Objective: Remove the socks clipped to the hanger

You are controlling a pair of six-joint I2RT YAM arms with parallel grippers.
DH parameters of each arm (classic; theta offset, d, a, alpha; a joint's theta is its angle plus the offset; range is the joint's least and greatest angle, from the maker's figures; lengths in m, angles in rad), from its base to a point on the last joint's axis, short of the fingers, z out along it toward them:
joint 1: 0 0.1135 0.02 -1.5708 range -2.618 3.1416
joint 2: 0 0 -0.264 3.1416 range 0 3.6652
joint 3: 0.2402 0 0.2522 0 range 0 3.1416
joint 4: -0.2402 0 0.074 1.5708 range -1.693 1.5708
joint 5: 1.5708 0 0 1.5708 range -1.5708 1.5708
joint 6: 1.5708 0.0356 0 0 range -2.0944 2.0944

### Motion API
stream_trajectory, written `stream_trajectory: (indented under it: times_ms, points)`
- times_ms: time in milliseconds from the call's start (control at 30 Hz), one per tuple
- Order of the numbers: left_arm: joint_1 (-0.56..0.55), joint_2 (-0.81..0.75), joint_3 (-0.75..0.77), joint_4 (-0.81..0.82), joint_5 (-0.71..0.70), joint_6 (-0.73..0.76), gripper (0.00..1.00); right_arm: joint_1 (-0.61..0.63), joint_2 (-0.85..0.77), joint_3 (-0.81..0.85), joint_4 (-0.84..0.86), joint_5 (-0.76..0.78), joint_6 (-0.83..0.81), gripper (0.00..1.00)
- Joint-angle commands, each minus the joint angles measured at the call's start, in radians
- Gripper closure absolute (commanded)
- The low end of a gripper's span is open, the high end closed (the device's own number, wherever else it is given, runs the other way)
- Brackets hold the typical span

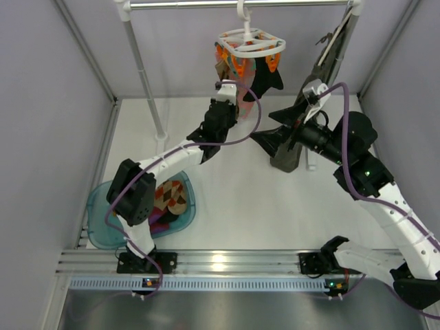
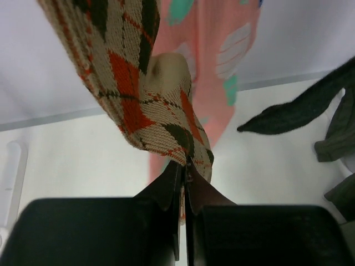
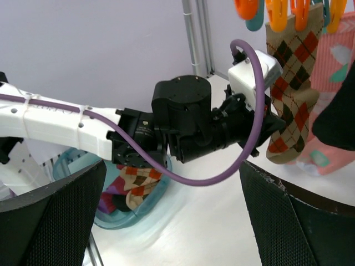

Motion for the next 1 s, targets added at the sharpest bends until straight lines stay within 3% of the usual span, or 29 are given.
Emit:
stream_trajectory:
  times_ms: [0, 133, 467, 667, 867, 967]
  points:
    - [-0.045, -0.076, -0.031, 0.077, -0.110, -0.001, 1.00, -0.003, -0.015, 0.053, 0.106, -0.056, 0.037, 0.01]
    - [-0.151, -0.115, -0.060, 0.077, -0.175, 0.014, 1.00, 0.000, 0.025, 0.113, 0.073, -0.030, 0.047, 0.05]
    - [-0.374, -0.031, 0.055, 0.077, -0.326, 0.102, 1.00, 0.076, 0.160, 0.359, -0.190, 0.247, -0.050, 0.16]
    - [-0.421, 0.049, 0.133, 0.077, -0.440, 0.130, 1.00, 0.270, 0.399, 0.687, -0.450, 0.643, -0.211, 0.19]
    - [-0.438, 0.072, 0.130, 0.077, -0.445, 0.127, 1.00, 0.293, 0.660, 1.059, -0.616, 0.684, -0.317, 0.23]
    - [-0.438, 0.077, 0.127, 0.077, -0.443, 0.130, 1.00, 0.307, 0.748, 1.133, -0.624, 0.713, -0.351, 0.24]
